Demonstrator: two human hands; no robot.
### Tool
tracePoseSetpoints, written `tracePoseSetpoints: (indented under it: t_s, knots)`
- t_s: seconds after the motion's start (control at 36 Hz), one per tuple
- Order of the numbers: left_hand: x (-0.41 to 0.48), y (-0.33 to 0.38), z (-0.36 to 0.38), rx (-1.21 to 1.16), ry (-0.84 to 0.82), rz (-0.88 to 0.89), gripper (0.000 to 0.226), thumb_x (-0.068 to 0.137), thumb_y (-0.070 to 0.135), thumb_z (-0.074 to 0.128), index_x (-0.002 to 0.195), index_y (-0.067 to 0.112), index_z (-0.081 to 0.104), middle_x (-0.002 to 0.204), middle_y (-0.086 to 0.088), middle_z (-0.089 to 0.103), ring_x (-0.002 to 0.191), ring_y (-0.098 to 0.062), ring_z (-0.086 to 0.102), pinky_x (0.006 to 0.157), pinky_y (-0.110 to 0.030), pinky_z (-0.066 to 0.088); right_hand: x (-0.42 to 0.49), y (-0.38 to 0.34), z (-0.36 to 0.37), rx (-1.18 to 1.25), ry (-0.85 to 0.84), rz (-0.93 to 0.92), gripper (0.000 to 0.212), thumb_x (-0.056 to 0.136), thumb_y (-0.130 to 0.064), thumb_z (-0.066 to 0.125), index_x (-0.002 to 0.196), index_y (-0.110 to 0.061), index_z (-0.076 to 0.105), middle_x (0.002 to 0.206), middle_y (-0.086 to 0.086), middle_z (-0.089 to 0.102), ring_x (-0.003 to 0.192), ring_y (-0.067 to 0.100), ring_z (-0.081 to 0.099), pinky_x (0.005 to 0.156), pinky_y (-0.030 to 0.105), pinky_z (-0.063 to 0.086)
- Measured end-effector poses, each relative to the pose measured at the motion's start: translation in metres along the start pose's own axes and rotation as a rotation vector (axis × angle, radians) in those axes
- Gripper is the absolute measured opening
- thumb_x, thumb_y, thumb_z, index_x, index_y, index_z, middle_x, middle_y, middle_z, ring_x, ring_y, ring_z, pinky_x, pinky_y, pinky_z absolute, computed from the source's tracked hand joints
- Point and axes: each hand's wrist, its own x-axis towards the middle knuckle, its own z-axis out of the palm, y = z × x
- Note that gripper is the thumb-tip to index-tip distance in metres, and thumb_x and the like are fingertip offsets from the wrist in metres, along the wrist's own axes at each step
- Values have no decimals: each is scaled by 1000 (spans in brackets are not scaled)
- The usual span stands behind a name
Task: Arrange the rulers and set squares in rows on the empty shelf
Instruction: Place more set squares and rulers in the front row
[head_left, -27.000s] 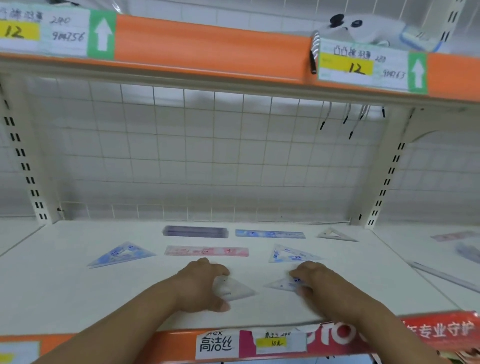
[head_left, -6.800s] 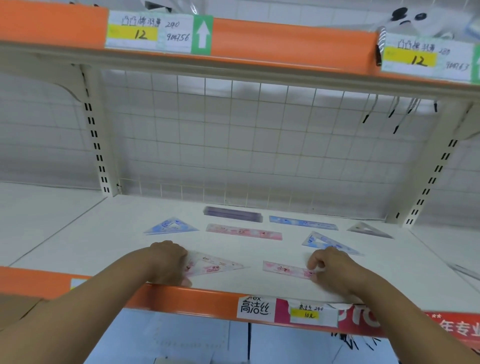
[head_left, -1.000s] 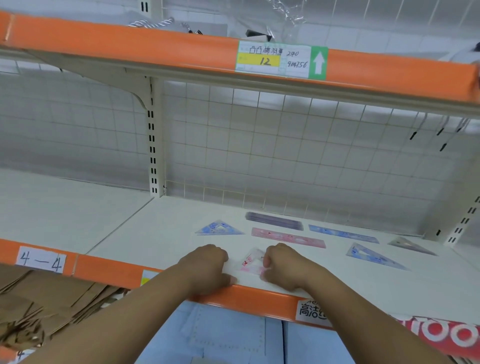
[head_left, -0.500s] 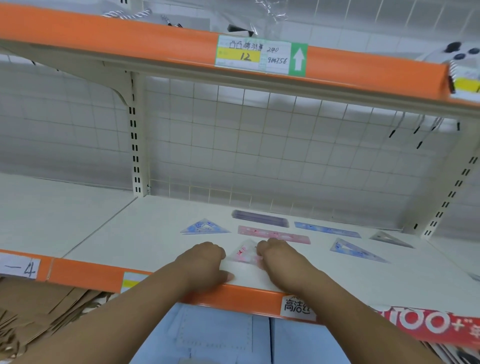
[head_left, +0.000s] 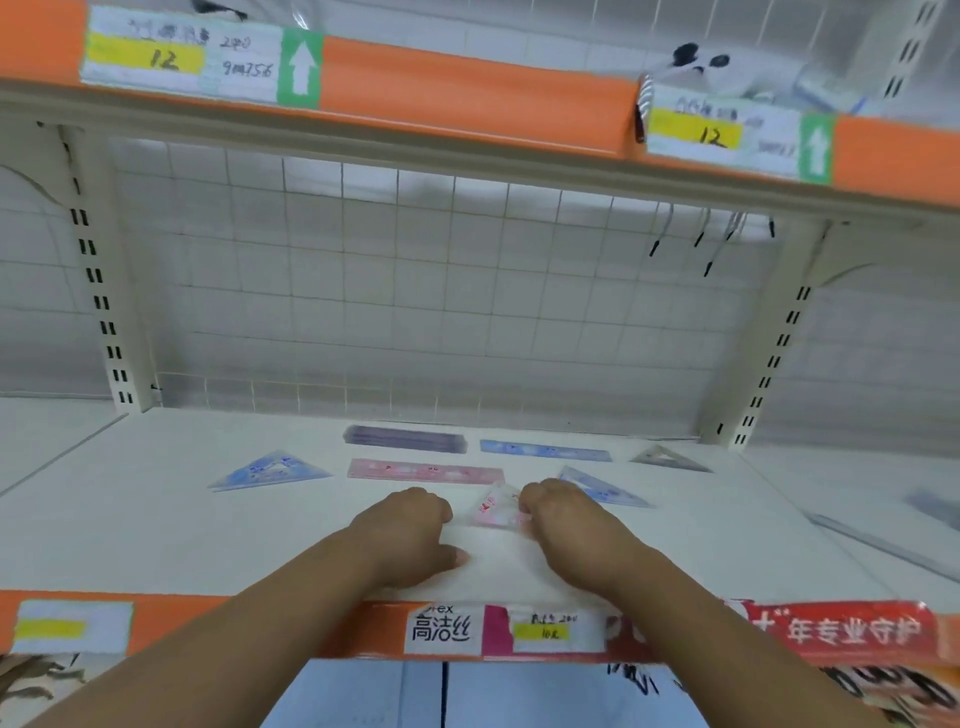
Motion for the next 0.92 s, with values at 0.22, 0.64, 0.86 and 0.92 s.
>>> tracePoseSetpoints:
  t_s: [0.22, 0.64, 0.86, 0.92]
  knots:
    - [43, 82, 13, -23, -25, -19, 56, 91, 49, 54, 138, 21, 46, 137, -3, 44, 126, -19, 43, 104, -32, 39, -20, 105, -3, 17, -1, 8, 26, 96, -8, 38, 119, -12, 48, 117, 7, 51, 109, 22, 46, 89, 30, 40]
    - [112, 206, 41, -48, 24, -79, 54, 87, 55, 56, 134, 28, 51, 137, 0, 43, 124, -18, 45, 103, -35, 42, -39, 257, -3, 7, -30, 8, 15, 100, -20, 40, 109, -13, 49, 115, 6, 52, 109, 23, 49, 84, 31, 40]
    - [124, 229, 47, -8, 18, -121, 48, 88, 54, 55, 121, 19, 56, 125, -6, 45, 117, -23, 47, 99, -39, 44, -35, 291, -2, 1, -76, -25, 21, 100, -22, 37, 115, -13, 48, 119, 5, 49, 112, 22, 46, 87, 33, 40]
    - [124, 231, 48, 7, 15, -132, 47, 89, 54, 54, 121, 20, 56, 125, -6, 44, 119, -24, 46, 99, -39, 44, -32, 292, -2, 12, -72, -39, 21, 100, -22, 37, 113, -13, 50, 117, 5, 50, 111, 22, 47, 81, 30, 38]
